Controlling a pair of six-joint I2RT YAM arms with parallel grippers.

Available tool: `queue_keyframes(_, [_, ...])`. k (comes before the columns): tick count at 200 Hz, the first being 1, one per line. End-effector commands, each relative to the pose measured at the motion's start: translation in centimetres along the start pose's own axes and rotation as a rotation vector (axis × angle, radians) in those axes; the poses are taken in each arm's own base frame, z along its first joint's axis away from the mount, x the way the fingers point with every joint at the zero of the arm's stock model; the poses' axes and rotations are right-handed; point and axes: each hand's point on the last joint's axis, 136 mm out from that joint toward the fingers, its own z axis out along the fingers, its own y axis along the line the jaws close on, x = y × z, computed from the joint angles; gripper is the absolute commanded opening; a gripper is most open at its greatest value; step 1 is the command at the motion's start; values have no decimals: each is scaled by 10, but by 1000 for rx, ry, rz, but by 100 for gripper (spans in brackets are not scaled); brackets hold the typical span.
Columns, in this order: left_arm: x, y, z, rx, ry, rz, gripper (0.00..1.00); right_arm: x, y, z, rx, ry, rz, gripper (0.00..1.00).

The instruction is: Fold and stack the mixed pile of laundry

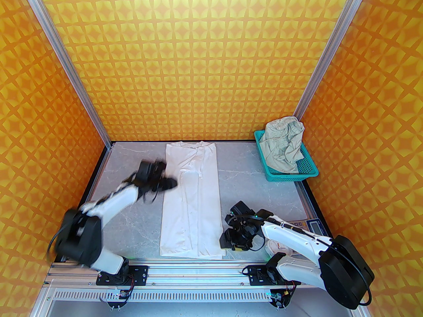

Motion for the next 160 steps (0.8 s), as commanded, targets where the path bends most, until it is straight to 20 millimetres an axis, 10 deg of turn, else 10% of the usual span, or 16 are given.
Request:
queue_keyframes(1, [54, 33, -27, -151, 77, -103, 45, 2, 13, 8, -59, 4, -2, 59])
queue_keyframes(72, [152, 49, -51, -278, 268, -203, 56, 4, 25, 31, -85, 15, 2, 55])
queue_keyframes(160, [201, 44, -32, -295, 396, -171, 56, 7, 30, 34, -102, 18, 11, 49])
